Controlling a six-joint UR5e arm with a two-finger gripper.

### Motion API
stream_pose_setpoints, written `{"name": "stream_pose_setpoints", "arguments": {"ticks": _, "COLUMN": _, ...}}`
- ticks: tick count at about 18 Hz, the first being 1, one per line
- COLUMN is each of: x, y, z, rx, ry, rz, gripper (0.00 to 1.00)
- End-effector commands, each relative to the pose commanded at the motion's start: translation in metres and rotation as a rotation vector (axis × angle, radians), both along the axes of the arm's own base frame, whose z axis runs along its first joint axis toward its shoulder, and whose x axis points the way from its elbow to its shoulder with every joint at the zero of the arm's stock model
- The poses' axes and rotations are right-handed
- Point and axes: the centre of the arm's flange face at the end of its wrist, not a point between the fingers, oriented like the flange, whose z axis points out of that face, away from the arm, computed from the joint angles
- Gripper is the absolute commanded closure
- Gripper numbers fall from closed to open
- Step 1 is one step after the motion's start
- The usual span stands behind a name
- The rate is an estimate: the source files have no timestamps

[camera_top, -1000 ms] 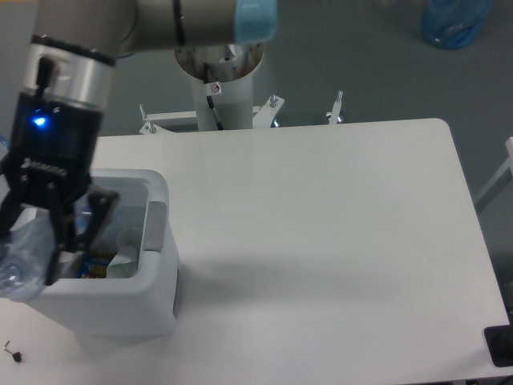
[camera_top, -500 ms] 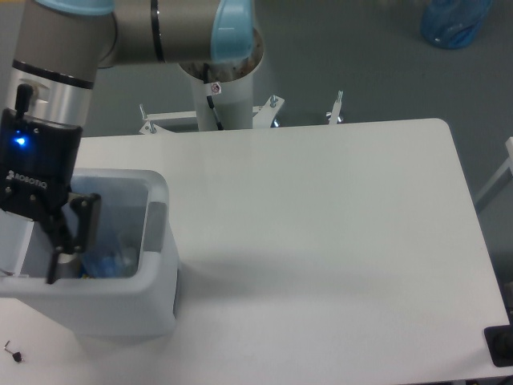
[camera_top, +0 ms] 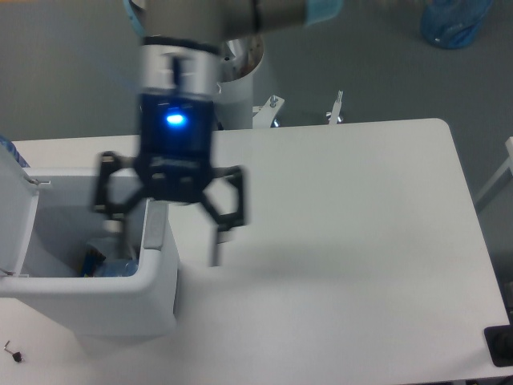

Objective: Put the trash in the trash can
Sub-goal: 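Open the gripper to drop the bottle in, then raise it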

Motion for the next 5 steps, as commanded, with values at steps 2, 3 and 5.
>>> {"name": "stream_pose_setpoints", "arguments": {"ticks": 2, "x": -0.01, "y": -0.017, "z": 0.012, "rx": -0.005, "ry": 0.041, "rz": 0.011, "gripper": 0.0}}
{"name": "stream_pose_setpoints", "arguments": {"ticks": 3, "x": -0.015, "y": -0.024, "z": 0.015, "rx": -0.003, "ry": 0.047, "rz": 0.023, "gripper": 0.0}}
{"name": "stream_pose_setpoints", "arguments": {"ticks": 5, "x": -0.018, "y": -0.029, "z": 0.016, "rx": -0.002, "ry": 0.048, "rz": 0.031, "gripper": 0.0}}
